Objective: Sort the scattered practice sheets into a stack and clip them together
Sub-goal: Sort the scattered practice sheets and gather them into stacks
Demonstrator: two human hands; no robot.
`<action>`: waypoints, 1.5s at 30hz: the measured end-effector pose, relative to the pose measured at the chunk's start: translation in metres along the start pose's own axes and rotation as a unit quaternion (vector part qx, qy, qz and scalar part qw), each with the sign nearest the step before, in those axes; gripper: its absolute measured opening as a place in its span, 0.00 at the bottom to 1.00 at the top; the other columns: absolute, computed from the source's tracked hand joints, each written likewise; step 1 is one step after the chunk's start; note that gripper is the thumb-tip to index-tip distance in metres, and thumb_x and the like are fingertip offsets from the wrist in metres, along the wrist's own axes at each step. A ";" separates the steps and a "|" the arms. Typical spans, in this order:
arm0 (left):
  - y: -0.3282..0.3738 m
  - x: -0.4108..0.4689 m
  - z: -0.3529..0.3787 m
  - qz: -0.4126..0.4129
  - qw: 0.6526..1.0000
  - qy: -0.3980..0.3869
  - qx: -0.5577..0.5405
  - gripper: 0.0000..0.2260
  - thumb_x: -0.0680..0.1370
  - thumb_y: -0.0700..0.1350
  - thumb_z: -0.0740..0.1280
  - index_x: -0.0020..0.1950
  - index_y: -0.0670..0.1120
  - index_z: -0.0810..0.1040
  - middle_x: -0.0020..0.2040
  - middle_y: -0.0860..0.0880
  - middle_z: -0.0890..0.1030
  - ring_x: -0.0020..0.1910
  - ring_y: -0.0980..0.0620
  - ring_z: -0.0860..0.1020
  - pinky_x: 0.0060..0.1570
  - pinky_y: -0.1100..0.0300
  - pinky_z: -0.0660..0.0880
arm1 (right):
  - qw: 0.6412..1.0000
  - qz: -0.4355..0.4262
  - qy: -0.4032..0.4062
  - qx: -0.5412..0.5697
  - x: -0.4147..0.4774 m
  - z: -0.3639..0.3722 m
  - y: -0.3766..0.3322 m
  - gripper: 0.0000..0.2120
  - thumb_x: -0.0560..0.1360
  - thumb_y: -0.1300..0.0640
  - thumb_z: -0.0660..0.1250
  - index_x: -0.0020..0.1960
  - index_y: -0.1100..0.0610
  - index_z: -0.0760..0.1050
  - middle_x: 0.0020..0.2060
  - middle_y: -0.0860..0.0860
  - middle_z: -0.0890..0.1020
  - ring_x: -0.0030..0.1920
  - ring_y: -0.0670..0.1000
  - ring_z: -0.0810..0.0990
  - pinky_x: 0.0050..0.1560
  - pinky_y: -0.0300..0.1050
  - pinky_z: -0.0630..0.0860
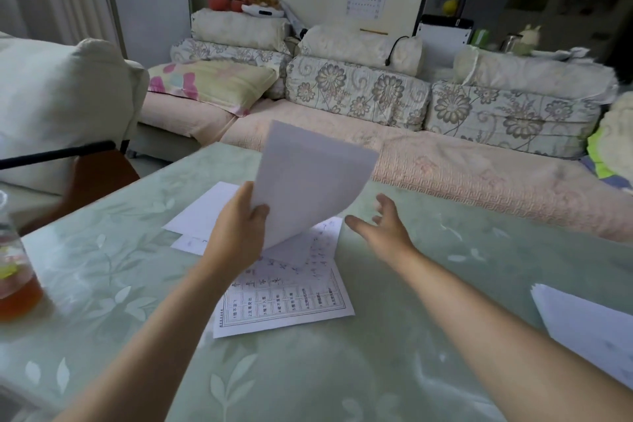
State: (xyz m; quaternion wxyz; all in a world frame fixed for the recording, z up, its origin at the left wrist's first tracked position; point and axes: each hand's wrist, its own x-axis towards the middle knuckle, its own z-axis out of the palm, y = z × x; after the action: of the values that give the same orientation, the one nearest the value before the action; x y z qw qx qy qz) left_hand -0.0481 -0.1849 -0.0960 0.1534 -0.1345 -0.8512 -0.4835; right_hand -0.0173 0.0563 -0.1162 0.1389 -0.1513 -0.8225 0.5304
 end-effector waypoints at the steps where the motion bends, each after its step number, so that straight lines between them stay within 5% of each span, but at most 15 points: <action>1: 0.005 0.001 -0.005 -0.025 0.997 -0.002 -0.067 0.04 0.80 0.40 0.61 0.52 0.47 0.72 0.45 0.48 0.78 0.42 0.45 0.77 0.36 0.56 0.73 | 0.999 -0.010 -0.019 0.046 0.000 -0.002 -0.005 0.40 0.74 0.51 0.74 0.79 0.51 0.55 0.74 0.49 0.67 0.73 0.49 0.68 0.69 0.46 0.68; 3: 0.010 0.002 -0.013 -0.085 0.971 -0.009 -0.221 0.10 0.78 0.36 0.61 0.51 0.52 0.76 0.50 0.48 0.82 0.47 0.46 0.80 0.47 0.52 0.76 | 0.989 -0.057 -0.057 0.126 0.002 -0.005 -0.016 0.32 0.75 0.59 0.73 0.75 0.54 0.63 0.68 0.50 0.76 0.67 0.49 0.76 0.63 0.42 0.73; 5: 0.009 0.001 -0.017 -0.148 0.936 0.001 -0.318 0.14 0.77 0.33 0.59 0.51 0.51 0.77 0.49 0.46 0.82 0.45 0.45 0.80 0.45 0.50 0.75 | 0.982 -0.062 -0.078 0.159 0.002 -0.008 -0.030 0.24 0.75 0.63 0.72 0.69 0.57 0.71 0.59 0.52 0.83 0.59 0.51 0.83 0.57 0.43 0.78; 7: 0.006 0.001 -0.017 -0.196 0.920 0.020 -0.338 0.14 0.75 0.31 0.57 0.50 0.47 0.76 0.46 0.44 0.81 0.40 0.46 0.77 0.37 0.55 0.72 | 0.988 -0.049 -0.080 0.121 0.002 -0.009 -0.041 0.17 0.74 0.62 0.73 0.61 0.57 0.77 0.54 0.54 0.85 0.53 0.54 0.85 0.54 0.49 0.81; 10: -0.007 0.006 -0.012 -0.250 0.915 0.043 -0.315 0.12 0.74 0.32 0.57 0.53 0.45 0.73 0.48 0.43 0.79 0.40 0.44 0.77 0.35 0.57 0.72 | 0.995 -0.044 -0.091 -0.003 0.008 -0.003 -0.047 0.09 0.74 0.60 0.74 0.52 0.55 0.79 0.48 0.50 0.85 0.47 0.52 0.85 0.47 0.44 0.80; 15: -0.031 0.011 -0.010 -0.247 0.965 0.021 -0.082 0.22 0.71 0.39 0.63 0.64 0.44 0.68 0.58 0.43 0.77 0.55 0.41 0.77 0.54 0.46 0.77 | 0.963 -0.053 -0.100 -0.243 0.037 0.031 -0.041 0.15 0.74 0.56 0.72 0.60 0.55 0.76 0.55 0.53 0.81 0.52 0.55 0.81 0.55 0.49 0.78; 18: -0.050 0.008 -0.007 -0.152 0.971 0.025 0.185 0.36 0.73 0.39 0.69 0.77 0.41 0.54 0.73 0.40 0.60 0.70 0.39 0.61 0.66 0.47 0.64 | 0.932 -0.081 -0.131 -0.327 0.055 0.060 -0.041 0.21 0.76 0.56 0.69 0.68 0.56 0.71 0.64 0.53 0.76 0.62 0.56 0.76 0.59 0.48 0.75; 20: -0.060 0.012 -0.005 -0.060 0.957 -0.018 0.284 0.36 0.74 0.48 0.70 0.77 0.47 0.57 0.75 0.44 0.58 0.72 0.41 0.58 0.67 0.49 0.63 | 0.916 -0.092 -0.152 -0.359 0.069 0.079 -0.041 0.24 0.76 0.56 0.69 0.71 0.55 0.69 0.67 0.53 0.75 0.65 0.56 0.75 0.63 0.49 0.74; 26: -0.084 0.014 0.012 -0.003 0.930 -0.235 0.283 0.36 0.70 0.67 0.67 0.76 0.59 0.61 0.79 0.50 0.55 0.77 0.48 0.50 0.73 0.49 0.51 | 0.856 -0.126 -0.191 -0.463 0.110 0.130 -0.035 0.31 0.71 0.48 0.74 0.72 0.51 0.70 0.71 0.53 0.69 0.73 0.56 0.64 0.71 0.50 0.66; 29: -0.092 0.018 0.016 -0.020 0.922 -0.249 0.295 0.38 0.69 0.70 0.65 0.75 0.58 0.61 0.78 0.50 0.55 0.77 0.48 0.50 0.73 0.50 0.49 | 0.865 -0.090 -0.207 -0.449 0.128 0.140 -0.038 0.38 0.69 0.41 0.75 0.74 0.50 0.67 0.74 0.55 0.63 0.77 0.57 0.56 0.74 0.53 0.62; 35: -0.096 0.025 0.019 -0.012 0.926 -0.246 0.286 0.40 0.67 0.70 0.68 0.75 0.58 0.62 0.78 0.50 0.56 0.76 0.49 0.51 0.72 0.52 0.50 | 0.828 -0.008 -0.251 -0.502 0.151 0.144 -0.051 0.58 0.56 0.28 0.76 0.79 0.49 0.57 0.77 0.52 0.61 0.76 0.57 0.61 0.72 0.57 0.64; 39: -0.100 0.025 0.020 -0.009 0.929 -0.240 0.281 0.42 0.66 0.71 0.68 0.75 0.57 0.61 0.78 0.50 0.55 0.77 0.49 0.50 0.73 0.51 0.49 | 0.826 0.012 -0.274 -0.492 0.154 0.141 -0.055 0.52 0.56 0.31 0.78 0.73 0.52 0.66 0.71 0.50 0.70 0.68 0.54 0.71 0.67 0.54 0.70; 45: -0.104 0.021 0.019 -0.011 0.937 -0.220 0.269 0.44 0.64 0.74 0.64 0.76 0.57 0.60 0.78 0.51 0.55 0.77 0.49 0.50 0.74 0.52 0.48 | 0.831 -0.001 -0.277 -0.483 0.140 0.138 -0.056 0.39 0.59 0.34 0.79 0.65 0.50 0.75 0.68 0.52 0.71 0.66 0.53 0.71 0.65 0.49 0.71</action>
State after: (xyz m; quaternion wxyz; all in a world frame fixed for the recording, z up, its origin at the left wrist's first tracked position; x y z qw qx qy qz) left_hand -0.1091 -0.2182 -0.1779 -0.0128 -0.1819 -0.9635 -0.1959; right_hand -0.2051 -0.0245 -0.1107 -0.1853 -0.0447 -0.9780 0.0852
